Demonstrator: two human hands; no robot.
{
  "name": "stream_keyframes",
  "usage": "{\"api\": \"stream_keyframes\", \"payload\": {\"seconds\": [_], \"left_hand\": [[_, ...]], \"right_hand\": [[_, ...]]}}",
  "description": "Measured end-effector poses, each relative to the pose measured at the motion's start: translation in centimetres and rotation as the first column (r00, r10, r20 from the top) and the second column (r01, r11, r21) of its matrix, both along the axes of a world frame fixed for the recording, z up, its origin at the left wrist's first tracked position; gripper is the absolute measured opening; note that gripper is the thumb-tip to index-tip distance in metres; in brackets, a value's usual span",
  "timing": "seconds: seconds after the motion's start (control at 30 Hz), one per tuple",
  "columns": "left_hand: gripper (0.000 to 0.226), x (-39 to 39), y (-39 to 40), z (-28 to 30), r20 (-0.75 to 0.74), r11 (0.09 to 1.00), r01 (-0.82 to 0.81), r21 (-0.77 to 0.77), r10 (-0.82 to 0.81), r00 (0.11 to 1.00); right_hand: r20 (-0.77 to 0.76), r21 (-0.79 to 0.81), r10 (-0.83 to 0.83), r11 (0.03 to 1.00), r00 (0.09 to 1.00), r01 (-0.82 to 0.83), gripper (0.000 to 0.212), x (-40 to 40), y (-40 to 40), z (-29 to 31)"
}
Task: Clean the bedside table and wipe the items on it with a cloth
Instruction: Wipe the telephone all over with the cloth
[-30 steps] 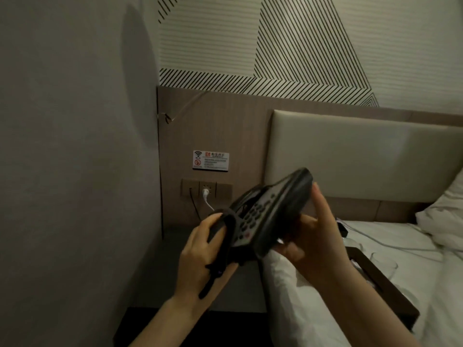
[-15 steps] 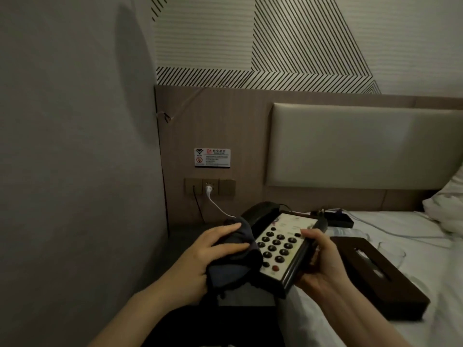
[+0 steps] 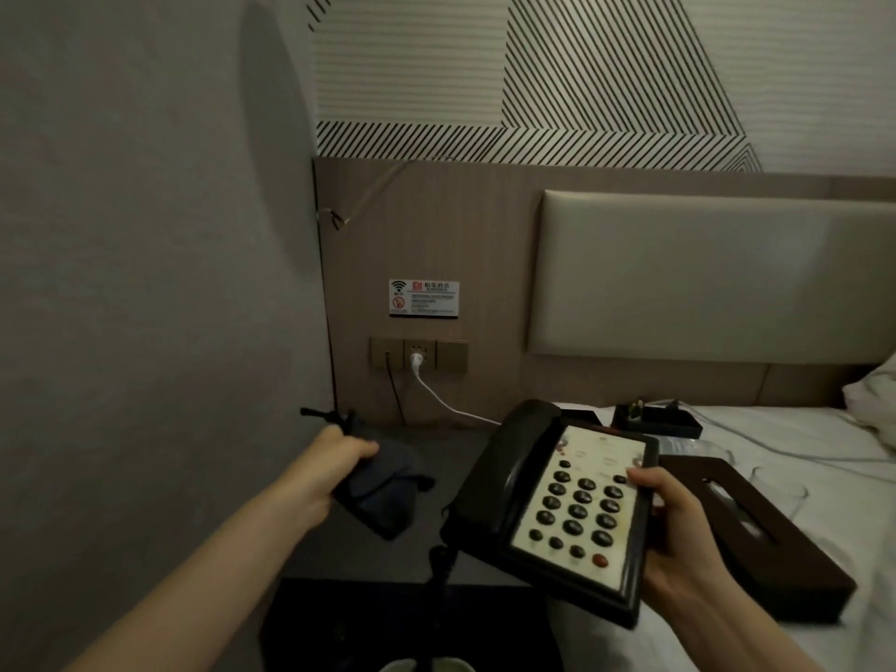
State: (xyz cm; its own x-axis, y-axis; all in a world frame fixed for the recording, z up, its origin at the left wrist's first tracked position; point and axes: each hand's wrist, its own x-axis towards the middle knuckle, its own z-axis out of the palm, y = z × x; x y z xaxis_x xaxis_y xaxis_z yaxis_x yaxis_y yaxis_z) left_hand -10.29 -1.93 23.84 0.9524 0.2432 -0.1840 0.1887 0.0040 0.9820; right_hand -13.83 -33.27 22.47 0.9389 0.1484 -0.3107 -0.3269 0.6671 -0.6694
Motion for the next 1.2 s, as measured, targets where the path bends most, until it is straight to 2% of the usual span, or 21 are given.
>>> {"api": "stream_keyframes", "payload": {"seconds": [0.07, 0.1, 0.13, 0.17, 0.23, 0.27, 0.3, 0.33, 0.4, 0.47, 0.6, 0.7, 1.0, 1.2], "left_hand": [[0.081, -0.4, -0.2, -0.6, -0.003, 0.979, 0.118, 0.166, -0.119, 0.993], [0.090, -0.8, -0.4, -0.8, 0.005, 0.962, 0.173, 0.210, -0.178, 0.984], [0.087, -1.1, -0.7, -1.1, 0.017, 0.954, 0.218, 0.208, -0.226, 0.974], [0.071, -1.3, -1.0, -1.4, 0.014, 0.951, 0.255, 0.174, -0.262, 0.965], [0.028, -2.0, -1.7, -1.4, -0.095, 0.934, 0.356, 0.027, -0.353, 0.931], [0.037, -2.1, -1.8, -1.3, -0.133, 0.907, 0.417, -0.051, -0.420, 0.898], [0.059, -2.0, -1.7, -1.4, -0.169, 0.871, 0.480, -0.102, -0.490, 0.855], [0.078, -1.8, -1.6, -1.3, -0.190, 0.830, 0.543, -0.132, -0.558, 0.808], [0.099, -1.0, -1.5, -0.8, -0.223, 0.793, 0.595, -0.133, -0.609, 0.761], [0.099, 0.1, -1.0, -0.7, -0.248, 0.812, 0.572, -0.112, -0.581, 0.776], [0.052, 2.9, 0.2, -1.8, -0.207, 0.851, 0.466, -0.244, -0.515, 0.832], [0.038, 5.1, 1.3, -3.8, -0.167, 0.867, 0.363, -0.341, -0.435, 0.885], [0.047, 9.9, 4.6, -9.9, -0.115, 0.862, 0.183, -0.474, -0.267, 0.957], [0.042, 14.4, 5.8, -11.8, -0.103, 0.854, 0.063, -0.516, -0.136, 0.985]], "right_hand": [[0.015, 0.001, 0.027, 1.000, 1.000, -0.027, 0.065, 0.0, -0.3, 0.0], [0.020, 0.000, 0.038, 0.999, 0.999, -0.038, 0.065, 0.1, -0.4, 0.0], [0.025, -0.001, 0.049, 0.999, 0.998, -0.049, 0.065, 0.1, -0.4, 0.0], [0.029, -0.001, 0.059, 0.998, 0.998, -0.059, 0.065, 0.3, -0.2, 0.0], [0.030, 0.006, 0.075, 0.997, 0.997, -0.075, 0.062, 0.8, 0.3, -0.1], [0.030, 0.011, 0.078, 0.997, 0.996, -0.079, 0.060, 1.2, 0.7, -0.2], [0.031, 0.013, 0.080, 0.997, 0.996, -0.080, 0.058, 1.7, 1.2, -0.4], [0.029, 0.011, 0.081, 0.997, 0.996, -0.081, 0.058, 2.2, 1.7, -0.6], [0.019, -0.009, 0.096, 0.995, 0.995, -0.096, 0.060, 3.8, 3.1, -1.0], [0.009, -0.036, 0.124, 0.992, 0.992, -0.124, 0.063, 5.6, 4.8, -1.3], [0.006, -0.041, 0.184, 0.982, 0.983, -0.184, 0.060, 9.7, 8.1, -1.8], [0.001, -0.022, 0.246, 0.969, 0.969, -0.246, 0.053, 12.8, 10.2, -2.3], [-0.063, -0.050, 0.382, 0.921, 0.922, -0.385, 0.054, 20.3, 14.1, -7.2], [-0.066, -0.241, 0.410, 0.878, 0.910, -0.413, 0.068, 25.8, 16.2, -9.4]]}}
